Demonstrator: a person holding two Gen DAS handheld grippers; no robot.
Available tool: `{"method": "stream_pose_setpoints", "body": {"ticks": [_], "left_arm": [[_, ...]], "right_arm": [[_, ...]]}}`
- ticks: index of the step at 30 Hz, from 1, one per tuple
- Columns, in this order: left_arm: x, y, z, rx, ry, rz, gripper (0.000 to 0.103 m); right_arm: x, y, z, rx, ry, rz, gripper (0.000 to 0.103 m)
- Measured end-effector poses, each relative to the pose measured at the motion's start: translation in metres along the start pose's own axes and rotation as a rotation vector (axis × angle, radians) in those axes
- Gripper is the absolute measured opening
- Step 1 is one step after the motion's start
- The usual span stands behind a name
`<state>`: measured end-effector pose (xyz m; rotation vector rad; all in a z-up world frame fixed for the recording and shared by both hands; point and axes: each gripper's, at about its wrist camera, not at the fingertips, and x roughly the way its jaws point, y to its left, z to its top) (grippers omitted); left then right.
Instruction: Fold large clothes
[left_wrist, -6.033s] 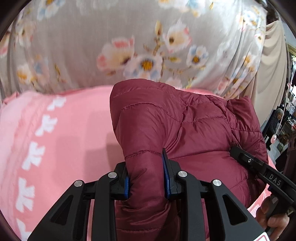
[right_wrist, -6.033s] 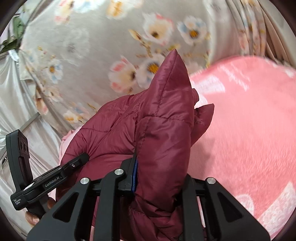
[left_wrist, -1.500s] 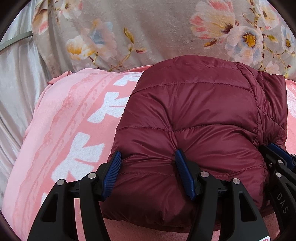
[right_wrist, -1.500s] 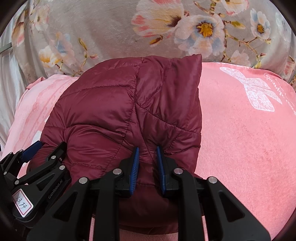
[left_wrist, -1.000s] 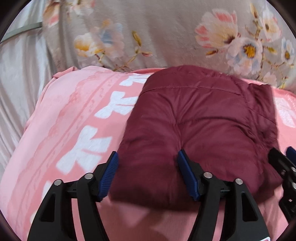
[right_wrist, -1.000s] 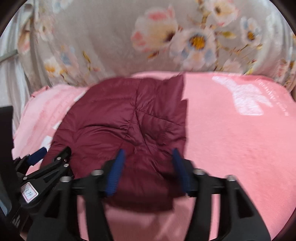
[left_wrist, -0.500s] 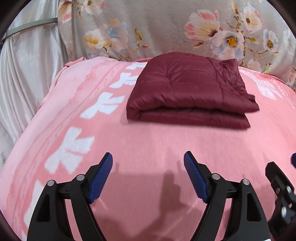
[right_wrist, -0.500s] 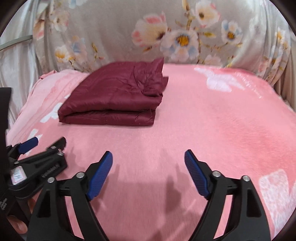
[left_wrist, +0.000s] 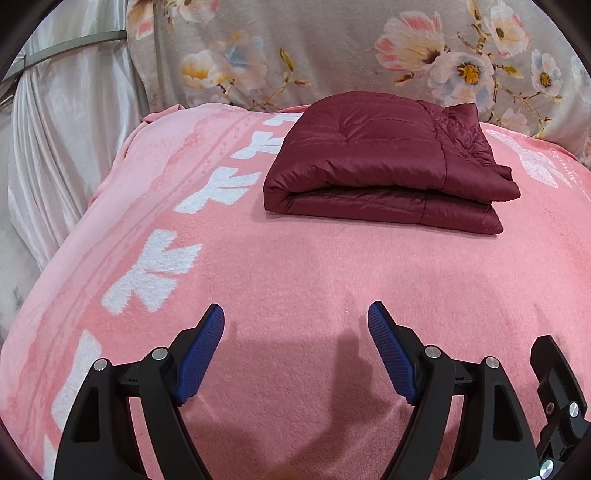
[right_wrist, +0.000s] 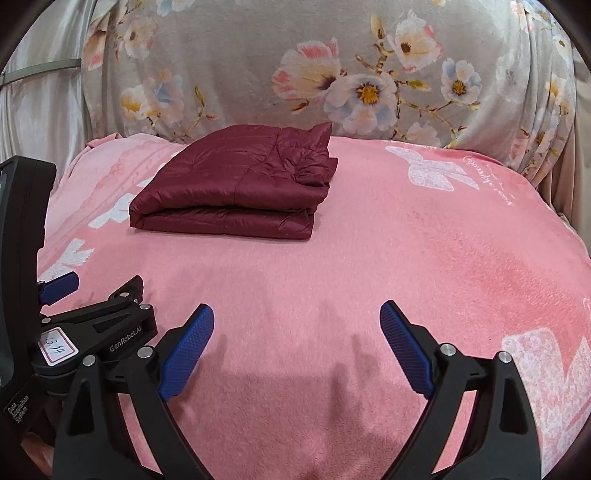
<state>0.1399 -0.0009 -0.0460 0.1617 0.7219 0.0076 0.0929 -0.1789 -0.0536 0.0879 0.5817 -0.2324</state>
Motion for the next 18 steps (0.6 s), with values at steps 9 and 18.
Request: {"method": "stream_pose_setpoints", "body": {"ticks": [9, 18], "left_arm": [[0.0023, -0.0031, -0.0003, 0.012, 0.008, 0.015, 0.076], [-0.0001, -0.0035, -0.0004, 0.010, -0.003, 0.020, 0.076]], "right_arm": [[0.0034, -0.0010, -0.0009, 0.009, 0.020, -0.002, 0.089], [0.0037, -0.0021, -0.0004, 0.007, 0.017, -0.002, 0.089]]}}
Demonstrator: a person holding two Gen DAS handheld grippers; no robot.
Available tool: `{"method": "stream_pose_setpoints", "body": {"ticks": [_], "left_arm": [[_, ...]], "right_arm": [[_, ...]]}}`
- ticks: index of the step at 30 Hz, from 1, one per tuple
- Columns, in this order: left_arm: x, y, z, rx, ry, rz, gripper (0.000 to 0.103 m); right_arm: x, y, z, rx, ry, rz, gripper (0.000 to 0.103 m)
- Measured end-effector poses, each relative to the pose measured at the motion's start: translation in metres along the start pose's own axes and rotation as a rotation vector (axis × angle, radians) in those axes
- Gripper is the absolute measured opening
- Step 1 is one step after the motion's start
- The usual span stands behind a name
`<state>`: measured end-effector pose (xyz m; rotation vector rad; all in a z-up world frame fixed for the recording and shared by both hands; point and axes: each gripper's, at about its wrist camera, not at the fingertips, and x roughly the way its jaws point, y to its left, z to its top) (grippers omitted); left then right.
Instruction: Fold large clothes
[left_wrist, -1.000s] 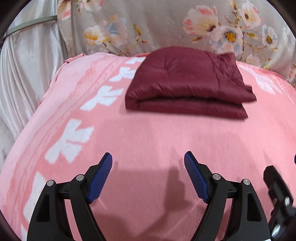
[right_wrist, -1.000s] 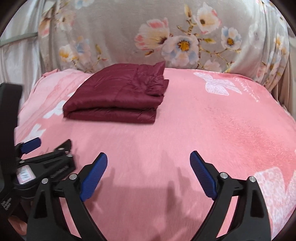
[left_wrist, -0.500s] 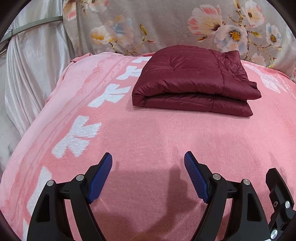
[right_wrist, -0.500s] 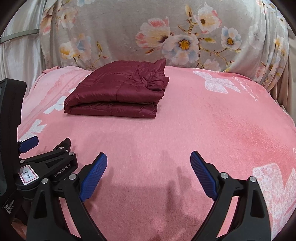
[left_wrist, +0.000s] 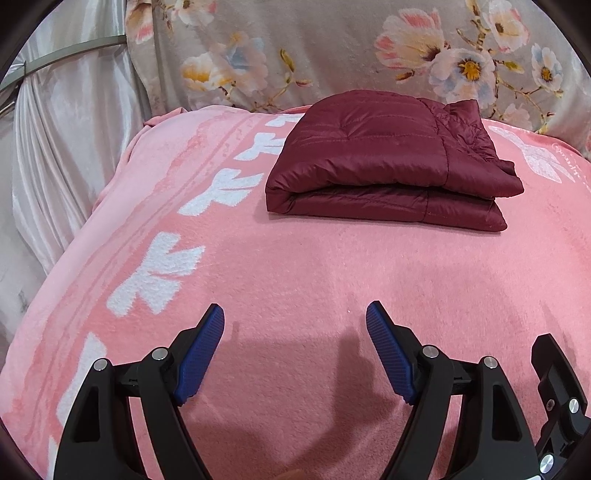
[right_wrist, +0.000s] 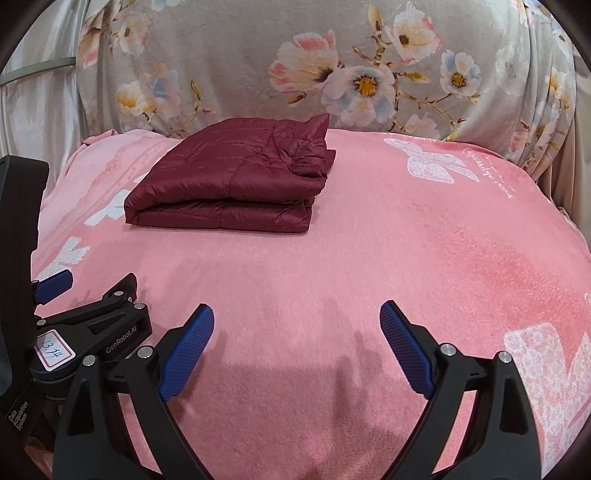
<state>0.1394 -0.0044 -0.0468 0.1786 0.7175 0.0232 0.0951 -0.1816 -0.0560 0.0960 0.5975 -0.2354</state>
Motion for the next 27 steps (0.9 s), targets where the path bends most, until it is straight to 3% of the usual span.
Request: {"method": "stream_pose_setpoints", "body": {"ticks": [27], "left_arm": [[-0.0002, 0.0016, -0.0006, 0.003, 0.000, 0.000, 0.074]], "right_arm": [[-0.0001, -0.0015, 0.0001, -0.003, 0.000, 0.001, 0.089]]}}
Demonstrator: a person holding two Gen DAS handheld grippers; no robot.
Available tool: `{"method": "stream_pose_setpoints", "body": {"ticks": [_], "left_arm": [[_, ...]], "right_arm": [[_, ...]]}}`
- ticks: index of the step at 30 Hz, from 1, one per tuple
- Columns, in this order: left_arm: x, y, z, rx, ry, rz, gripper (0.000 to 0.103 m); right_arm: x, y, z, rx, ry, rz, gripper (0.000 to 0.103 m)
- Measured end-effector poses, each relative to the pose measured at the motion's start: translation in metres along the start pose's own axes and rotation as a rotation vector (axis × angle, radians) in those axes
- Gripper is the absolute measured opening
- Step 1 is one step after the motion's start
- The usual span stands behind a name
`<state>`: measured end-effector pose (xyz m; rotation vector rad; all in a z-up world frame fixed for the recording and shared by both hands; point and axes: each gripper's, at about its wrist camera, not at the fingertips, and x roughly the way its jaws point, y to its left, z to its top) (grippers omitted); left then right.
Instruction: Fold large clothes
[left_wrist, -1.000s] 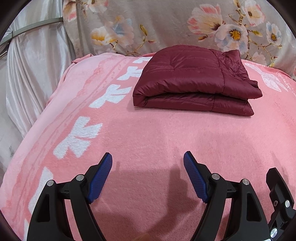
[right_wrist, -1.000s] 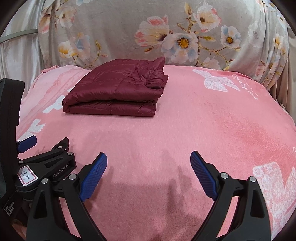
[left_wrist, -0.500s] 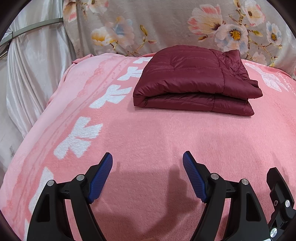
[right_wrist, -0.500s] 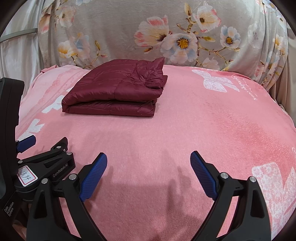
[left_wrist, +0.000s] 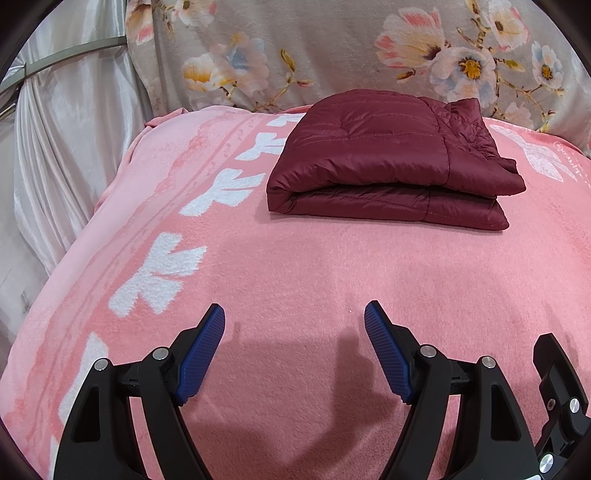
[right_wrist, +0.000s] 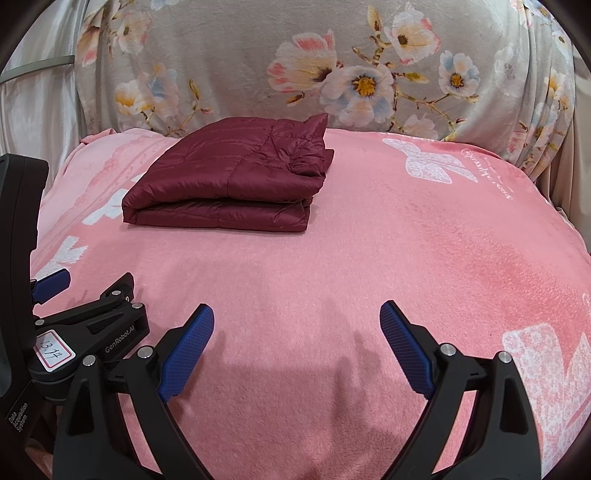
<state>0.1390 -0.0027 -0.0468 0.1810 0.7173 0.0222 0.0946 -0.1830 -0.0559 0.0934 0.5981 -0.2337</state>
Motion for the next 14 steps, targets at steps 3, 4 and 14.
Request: {"method": "stream_pose_setpoints", "body": {"ticks": [3, 4, 14], "left_arm": [[0.0000, 0.0003, -0.0001, -0.002, -0.001, -0.002, 0.074], [0.0001, -0.0002, -0.0001, -0.001, -0.001, -0.002, 0.074], [-0.0022, 0.0011, -0.0002, -0.004, -0.001, 0.002, 0.073]], "right_arm": [[0.0000, 0.0004, 0.0000, -0.001, 0.000, 0.000, 0.089], [0.0000, 0.0005, 0.0000, -0.001, 0.000, -0.001, 0.089], [0.0001, -0.0025, 0.0002, -0.003, -0.001, -0.003, 0.089]]}}
